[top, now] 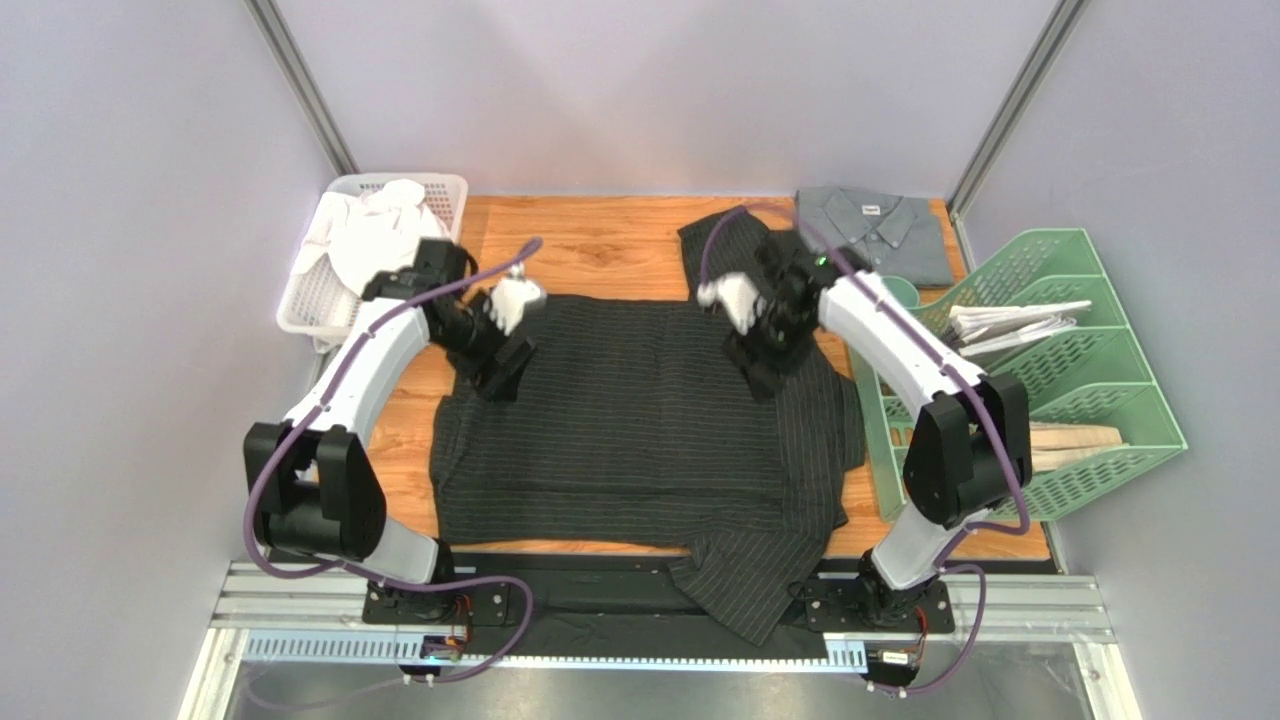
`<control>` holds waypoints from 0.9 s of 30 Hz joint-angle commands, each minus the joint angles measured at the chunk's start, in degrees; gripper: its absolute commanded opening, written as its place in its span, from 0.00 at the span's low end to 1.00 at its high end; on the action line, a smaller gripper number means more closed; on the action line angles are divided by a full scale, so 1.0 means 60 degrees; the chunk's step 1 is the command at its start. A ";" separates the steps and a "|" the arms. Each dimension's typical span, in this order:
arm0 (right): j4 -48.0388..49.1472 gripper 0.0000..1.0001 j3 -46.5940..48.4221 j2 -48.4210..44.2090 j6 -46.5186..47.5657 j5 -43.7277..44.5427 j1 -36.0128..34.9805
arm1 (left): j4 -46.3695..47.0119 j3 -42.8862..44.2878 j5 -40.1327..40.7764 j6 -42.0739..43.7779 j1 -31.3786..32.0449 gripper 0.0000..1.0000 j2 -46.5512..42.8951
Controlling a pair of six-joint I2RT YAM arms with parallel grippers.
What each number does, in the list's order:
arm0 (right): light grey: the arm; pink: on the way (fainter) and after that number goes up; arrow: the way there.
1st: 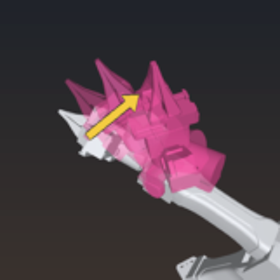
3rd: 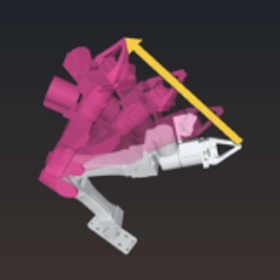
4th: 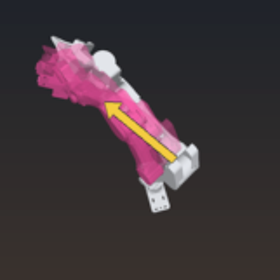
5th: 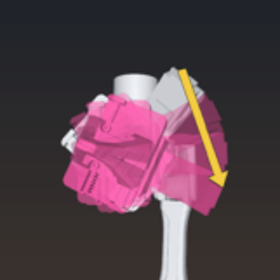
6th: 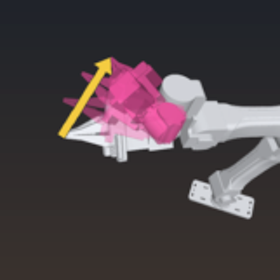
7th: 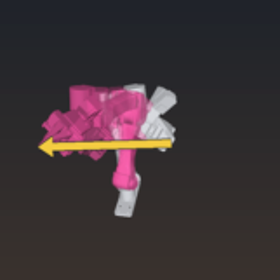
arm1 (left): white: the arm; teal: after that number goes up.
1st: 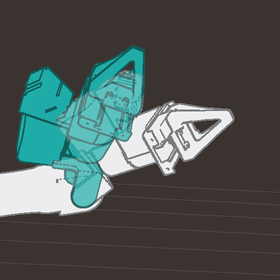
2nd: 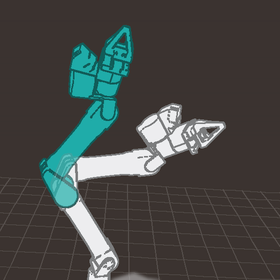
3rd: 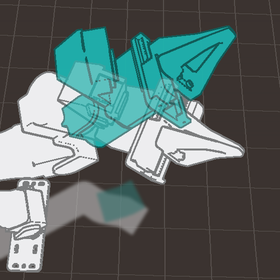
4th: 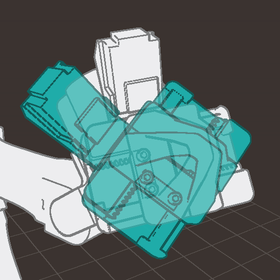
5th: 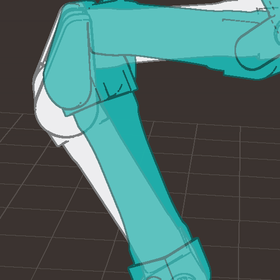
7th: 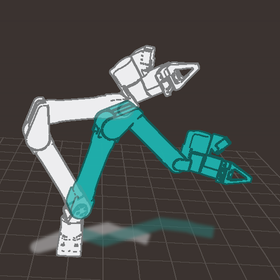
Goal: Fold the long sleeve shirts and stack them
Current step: Fold the shirt
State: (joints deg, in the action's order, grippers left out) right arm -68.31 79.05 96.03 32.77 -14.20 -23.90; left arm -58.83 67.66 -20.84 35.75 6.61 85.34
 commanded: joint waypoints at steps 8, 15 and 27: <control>0.1495 0.65 0.6700 0.4176 -0.2239 -0.0183 0.2299 | 0.2473 0.5685 -0.1977 -0.1034 -0.0091 0.99 0.3470; 0.2962 0.48 0.7639 0.5848 -0.2811 0.0929 0.2343 | 0.2599 0.7720 -0.1287 -0.1299 -0.0267 0.99 0.5564; 0.4734 0.37 0.7949 0.6934 -0.3543 0.1604 0.2519 | 0.1881 0.8908 -0.1273 -0.1417 -0.0618 0.84 0.7133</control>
State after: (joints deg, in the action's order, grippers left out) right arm -46.63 123.68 135.59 14.26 -6.70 -9.21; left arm -45.84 116.57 -27.97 28.56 3.60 125.95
